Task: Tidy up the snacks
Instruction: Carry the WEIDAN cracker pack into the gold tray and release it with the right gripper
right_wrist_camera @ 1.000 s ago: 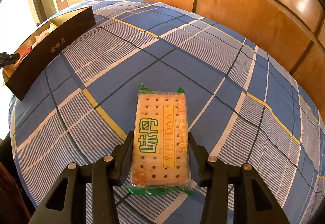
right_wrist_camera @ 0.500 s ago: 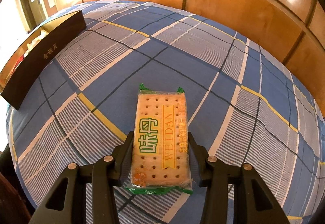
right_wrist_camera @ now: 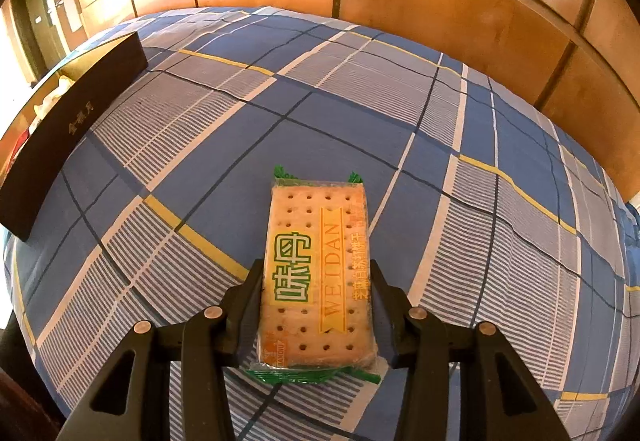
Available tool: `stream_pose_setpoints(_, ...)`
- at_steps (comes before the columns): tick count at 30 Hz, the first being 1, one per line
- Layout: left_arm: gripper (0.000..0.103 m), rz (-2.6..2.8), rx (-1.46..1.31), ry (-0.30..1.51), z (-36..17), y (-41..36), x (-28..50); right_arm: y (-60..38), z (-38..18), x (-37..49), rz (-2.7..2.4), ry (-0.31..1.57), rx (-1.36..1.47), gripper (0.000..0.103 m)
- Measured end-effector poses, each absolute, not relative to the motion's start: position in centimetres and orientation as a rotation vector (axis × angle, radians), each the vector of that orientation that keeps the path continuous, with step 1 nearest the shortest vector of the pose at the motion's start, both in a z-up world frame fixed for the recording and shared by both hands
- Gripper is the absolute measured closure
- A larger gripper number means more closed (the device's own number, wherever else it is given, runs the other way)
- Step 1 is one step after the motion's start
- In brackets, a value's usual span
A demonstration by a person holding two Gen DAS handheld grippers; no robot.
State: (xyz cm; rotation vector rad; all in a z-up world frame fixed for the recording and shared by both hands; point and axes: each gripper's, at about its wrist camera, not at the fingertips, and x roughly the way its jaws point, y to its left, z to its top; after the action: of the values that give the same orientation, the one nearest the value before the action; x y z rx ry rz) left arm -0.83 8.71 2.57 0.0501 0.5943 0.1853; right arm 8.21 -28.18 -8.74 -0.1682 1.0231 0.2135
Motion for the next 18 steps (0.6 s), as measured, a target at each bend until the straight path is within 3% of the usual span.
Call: stream_pose_setpoints(18, 0.057, 0.171, 0.053, 0.61, 2.0, 8.4, -0.9, -26.9, -8.4, 8.6, 0.147, 1.024, -0.138, 0.056)
